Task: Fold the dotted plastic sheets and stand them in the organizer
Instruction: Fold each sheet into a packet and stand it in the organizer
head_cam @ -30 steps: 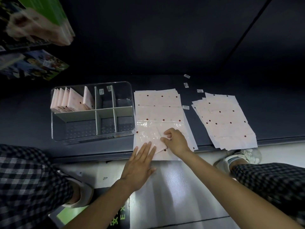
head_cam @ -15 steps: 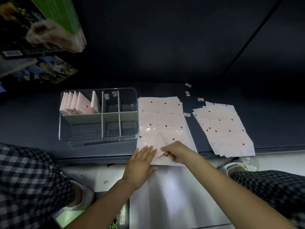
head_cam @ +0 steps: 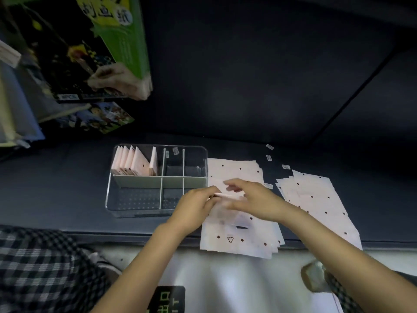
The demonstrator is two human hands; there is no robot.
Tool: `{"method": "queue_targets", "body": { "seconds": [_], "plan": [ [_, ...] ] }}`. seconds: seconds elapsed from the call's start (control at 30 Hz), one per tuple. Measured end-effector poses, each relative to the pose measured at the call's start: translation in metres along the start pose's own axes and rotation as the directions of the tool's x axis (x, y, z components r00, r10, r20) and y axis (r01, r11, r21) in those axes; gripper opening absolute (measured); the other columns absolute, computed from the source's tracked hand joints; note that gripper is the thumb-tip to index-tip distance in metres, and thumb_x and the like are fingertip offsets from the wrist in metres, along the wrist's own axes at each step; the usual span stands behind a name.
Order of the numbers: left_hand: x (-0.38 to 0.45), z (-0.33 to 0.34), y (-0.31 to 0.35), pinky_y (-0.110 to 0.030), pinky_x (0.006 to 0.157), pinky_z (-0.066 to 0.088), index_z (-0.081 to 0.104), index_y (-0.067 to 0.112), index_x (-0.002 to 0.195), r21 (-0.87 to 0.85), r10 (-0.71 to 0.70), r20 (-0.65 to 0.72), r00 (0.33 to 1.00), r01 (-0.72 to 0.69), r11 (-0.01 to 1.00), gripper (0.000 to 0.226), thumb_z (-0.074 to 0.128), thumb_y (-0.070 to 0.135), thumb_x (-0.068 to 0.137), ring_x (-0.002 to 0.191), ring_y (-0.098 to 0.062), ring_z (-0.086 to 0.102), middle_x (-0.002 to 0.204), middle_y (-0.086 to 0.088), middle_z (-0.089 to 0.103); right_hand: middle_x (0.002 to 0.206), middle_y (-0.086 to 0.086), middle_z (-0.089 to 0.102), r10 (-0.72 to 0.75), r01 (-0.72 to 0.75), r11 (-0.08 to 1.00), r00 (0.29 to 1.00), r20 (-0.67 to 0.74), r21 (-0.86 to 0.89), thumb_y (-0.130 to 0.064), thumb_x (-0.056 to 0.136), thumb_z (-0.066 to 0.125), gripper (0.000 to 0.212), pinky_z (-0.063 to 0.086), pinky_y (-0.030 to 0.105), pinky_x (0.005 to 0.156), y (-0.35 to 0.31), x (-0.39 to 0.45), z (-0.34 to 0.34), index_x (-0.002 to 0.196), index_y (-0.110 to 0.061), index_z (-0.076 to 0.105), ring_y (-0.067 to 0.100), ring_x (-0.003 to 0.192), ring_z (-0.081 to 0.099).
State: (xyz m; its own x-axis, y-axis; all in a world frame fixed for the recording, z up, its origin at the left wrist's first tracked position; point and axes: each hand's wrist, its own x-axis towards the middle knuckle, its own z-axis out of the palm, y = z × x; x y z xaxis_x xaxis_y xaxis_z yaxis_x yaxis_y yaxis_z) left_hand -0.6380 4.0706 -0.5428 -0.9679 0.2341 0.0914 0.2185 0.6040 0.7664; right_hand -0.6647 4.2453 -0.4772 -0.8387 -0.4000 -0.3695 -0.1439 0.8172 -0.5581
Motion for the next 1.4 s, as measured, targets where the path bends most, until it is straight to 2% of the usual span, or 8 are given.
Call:
{"method": "queue_targets", "body": {
  "seconds": [0.1, 0.2, 0.33, 0.47, 0.77, 1.07, 1.23, 1.4],
  "plan": [
    [0.007, -0.027, -0.004, -0.035, 0.065, 0.044, 0.057, 0.026, 0.086, -0.082, -0.040, 0.030, 0.999, 0.043, 0.996, 0.009, 0.055, 0.022, 0.094, 0.066, -0.014, 0.051, 0.068, 0.006, 0.056, 0.080, -0.005, 0.060, -0.078, 0.071, 0.975, 0.997, -0.024, -0.210, -0.030, 0.088, 0.061, 0.009, 0.039, 0.021, 0.056, -0.025, 0.017, 0.004, 0.093, -0.023, 0.061, 0.017, 0.078, 0.057],
    [0.010, -0.052, -0.021, -0.031, 0.068, 0.045, 0.049, 0.038, 0.075, -0.114, -0.127, 0.004, 0.992, 0.126, 0.985, 0.024, 0.064, 0.025, 0.088, 0.073, -0.010, 0.056, 0.071, 0.012, 0.058, 0.067, -0.007, 0.048, -0.088, 0.064, 0.939, 0.994, -0.057, -0.337, -0.030, 0.089, 0.059, 0.030, 0.035, 0.029, 0.055, -0.043, 0.038, 0.003, 0.064, -0.029, 0.042, 0.018, 0.071, 0.050],
    [0.007, -0.075, -0.060, -0.032, 0.074, 0.047, 0.061, 0.026, 0.094, 0.131, -0.230, -0.172, 0.958, 0.254, 0.958, 0.010, 0.056, 0.019, 0.092, 0.090, -0.016, 0.056, 0.091, 0.009, 0.061, 0.078, -0.004, 0.054, -0.089, 0.058, 0.938, 0.993, -0.075, -0.342, -0.029, 0.089, 0.058, 0.021, 0.039, 0.029, 0.059, -0.061, 0.071, -0.007, 0.072, -0.024, 0.047, 0.019, 0.077, 0.054],
    [0.007, -0.078, -0.089, -0.034, 0.095, 0.034, 0.056, 0.032, 0.121, 0.365, -0.299, -0.357, 0.885, 0.427, 0.827, 0.028, 0.049, 0.036, 0.094, 0.113, -0.021, 0.039, 0.125, 0.001, 0.044, 0.079, -0.004, 0.057, -0.017, 0.038, 0.997, 0.959, -0.284, 0.067, -0.022, 0.089, 0.058, 0.013, 0.043, 0.022, 0.052, -0.084, 0.109, -0.003, 0.078, -0.017, 0.052, 0.014, 0.072, 0.056],
    [0.004, -0.070, -0.122, -0.033, 0.097, 0.031, 0.029, 0.032, 0.145, 0.295, -0.424, -0.400, 0.812, 0.552, 0.780, 0.050, 0.041, 0.041, 0.097, 0.125, -0.021, 0.026, 0.144, 0.013, 0.035, 0.097, 0.006, 0.062, 0.072, -0.012, 0.983, 0.944, -0.323, 0.185, -0.020, 0.089, 0.056, 0.017, 0.042, 0.029, 0.065, -0.117, 0.181, 0.047, 0.100, -0.008, 0.057, 0.020, 0.084, 0.056],
    [-0.002, -0.061, -0.123, -0.031, 0.095, 0.031, 0.031, 0.036, 0.145, 0.259, -0.401, -0.403, 0.823, 0.523, 0.812, 0.049, 0.043, 0.038, 0.097, 0.127, -0.016, 0.026, 0.145, 0.017, 0.033, 0.106, 0.019, 0.062, 0.106, -0.141, 0.984, 0.956, -0.275, -0.110, -0.018, 0.091, 0.047, 0.015, 0.040, 0.029, 0.069, -0.136, 0.213, 0.090, 0.099, -0.007, 0.053, 0.035, 0.097, 0.060],
    [-0.005, -0.063, -0.118, -0.034, 0.089, 0.034, 0.064, 0.026, 0.117, 0.100, -0.364, -0.514, 0.777, 0.476, 0.874, 0.026, 0.054, 0.028, 0.093, 0.116, -0.018, 0.041, 0.127, 0.007, 0.052, 0.090, 0.014, 0.063, 0.230, -0.217, 0.965, 0.970, -0.079, 0.147, -0.048, 0.094, 0.042, 0.044, 0.049, 0.034, 0.083, -0.137, 0.219, 0.100, 0.075, -0.011, 0.055, 0.027, 0.087, 0.060],
    [-0.005, -0.064, -0.115, -0.038, 0.084, 0.037, 0.069, 0.020, 0.106, 0.093, -0.302, -0.590, 0.749, 0.435, 0.896, 0.019, 0.062, 0.025, 0.088, 0.110, -0.024, 0.043, 0.118, -0.002, 0.054, 0.097, 0.019, 0.067, 0.250, -0.221, 0.930, 0.966, -0.067, 0.293, -0.035, 0.096, 0.044, 0.035, 0.050, 0.040, 0.092, -0.129, 0.214, 0.098, 0.074, -0.012, 0.058, 0.033, 0.098, 0.064]
  ]
}}
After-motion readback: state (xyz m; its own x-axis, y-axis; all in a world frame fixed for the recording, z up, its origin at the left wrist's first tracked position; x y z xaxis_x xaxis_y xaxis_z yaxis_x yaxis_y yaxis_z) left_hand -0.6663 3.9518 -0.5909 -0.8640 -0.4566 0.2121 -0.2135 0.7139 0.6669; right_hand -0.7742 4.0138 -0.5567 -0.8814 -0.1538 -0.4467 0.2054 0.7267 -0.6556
